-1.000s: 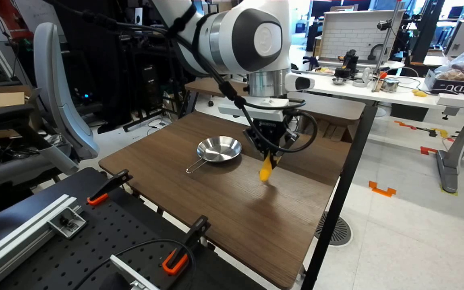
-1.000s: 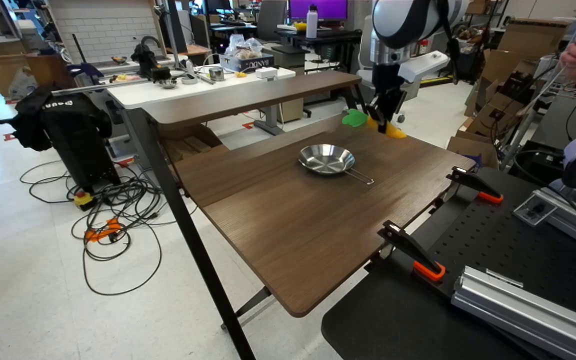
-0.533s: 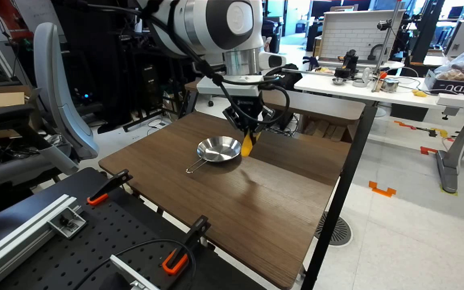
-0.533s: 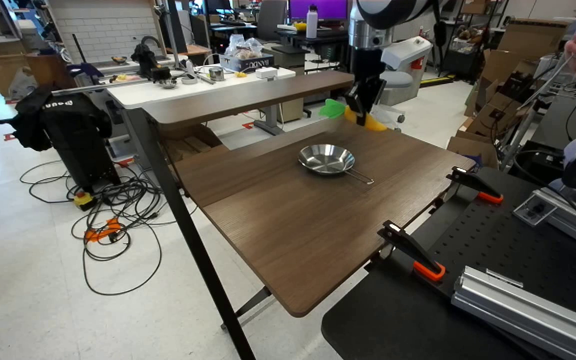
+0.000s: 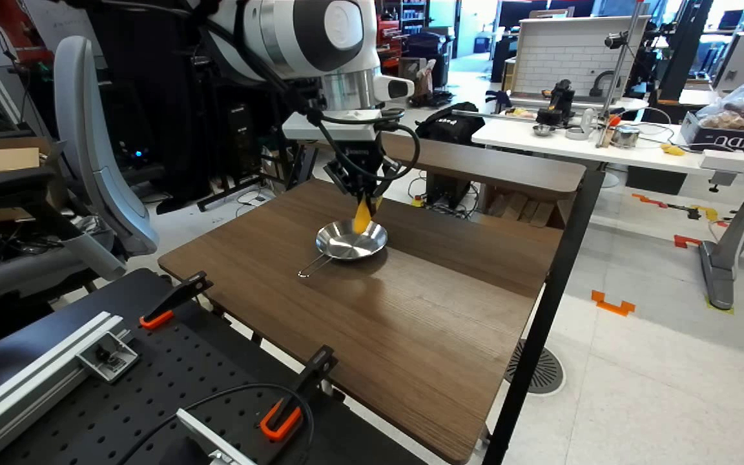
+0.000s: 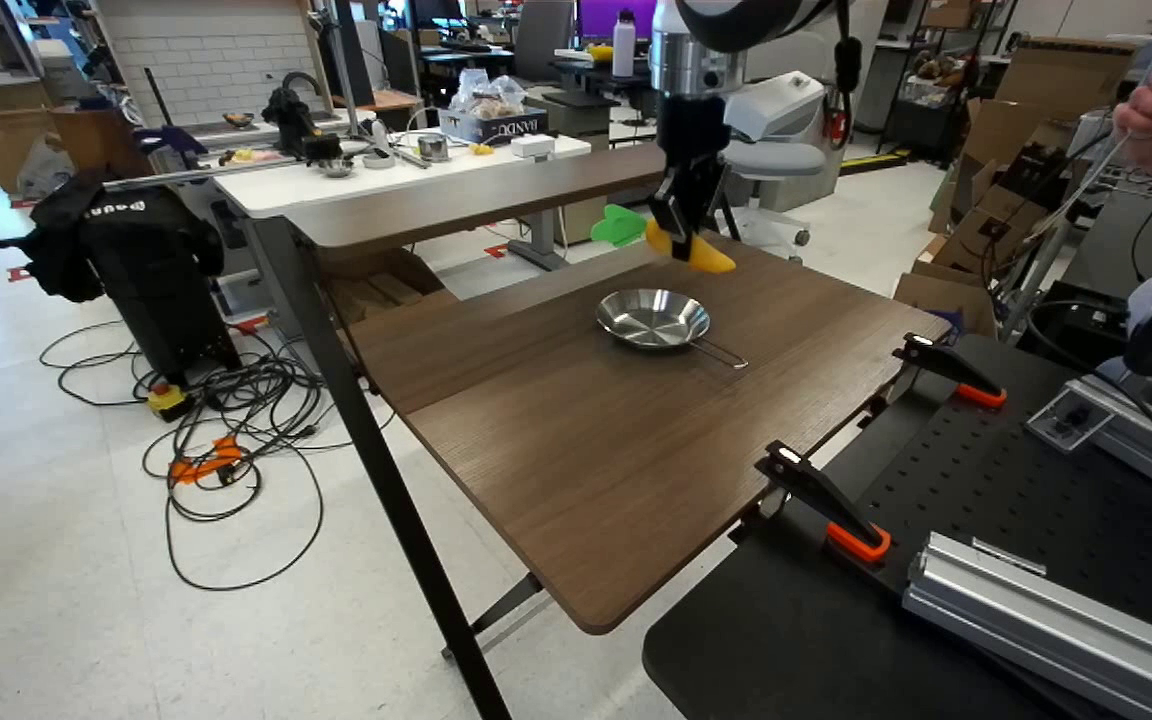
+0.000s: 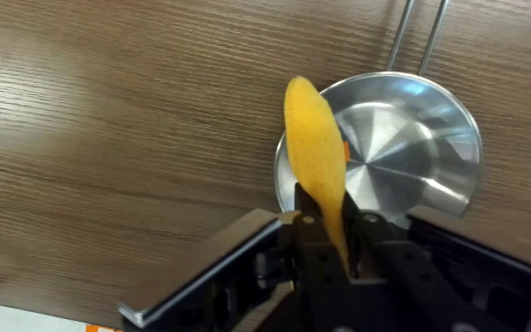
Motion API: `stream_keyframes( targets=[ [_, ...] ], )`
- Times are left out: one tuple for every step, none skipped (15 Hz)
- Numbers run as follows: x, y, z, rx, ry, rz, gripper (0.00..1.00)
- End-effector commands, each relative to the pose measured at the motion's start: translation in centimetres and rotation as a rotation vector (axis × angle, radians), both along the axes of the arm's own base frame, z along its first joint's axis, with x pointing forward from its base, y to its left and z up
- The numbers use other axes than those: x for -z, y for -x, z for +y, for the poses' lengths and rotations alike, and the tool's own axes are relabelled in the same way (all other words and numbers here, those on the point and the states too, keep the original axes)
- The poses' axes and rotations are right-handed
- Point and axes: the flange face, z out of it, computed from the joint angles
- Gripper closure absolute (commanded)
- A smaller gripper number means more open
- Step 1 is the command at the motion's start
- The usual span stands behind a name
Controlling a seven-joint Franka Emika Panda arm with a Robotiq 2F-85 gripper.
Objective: Put the carrot plushie in the pan
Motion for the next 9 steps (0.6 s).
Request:
stream_keyframes(
  targets=[
    [0.23,0.5,1.7,-0.028,0.007,-0.019,0.97],
    [0.37,0.56,2.02,-0.03,0.005,-0.014,0.97],
    [0.52,0.63,2.23,-0.034,0.004,-0.011,0.97],
    [0.64,0.66,2.4,-0.036,0.005,-0.011,0.97],
    [0.77,0.71,2.51,-0.036,0.004,-0.004,0.64],
    [0.84,0.76,2.57,-0.038,0.005,-0.003,0.62],
    [0.9,0.83,2.52,-0.039,0.003,-0.003,0.56],
    [0.95,0.89,2.38,-0.036,-0.002,-0.003,0.49],
    [1.0,0.94,2.31,-0.036,-0.003,-0.001,0.41]
  ],
)
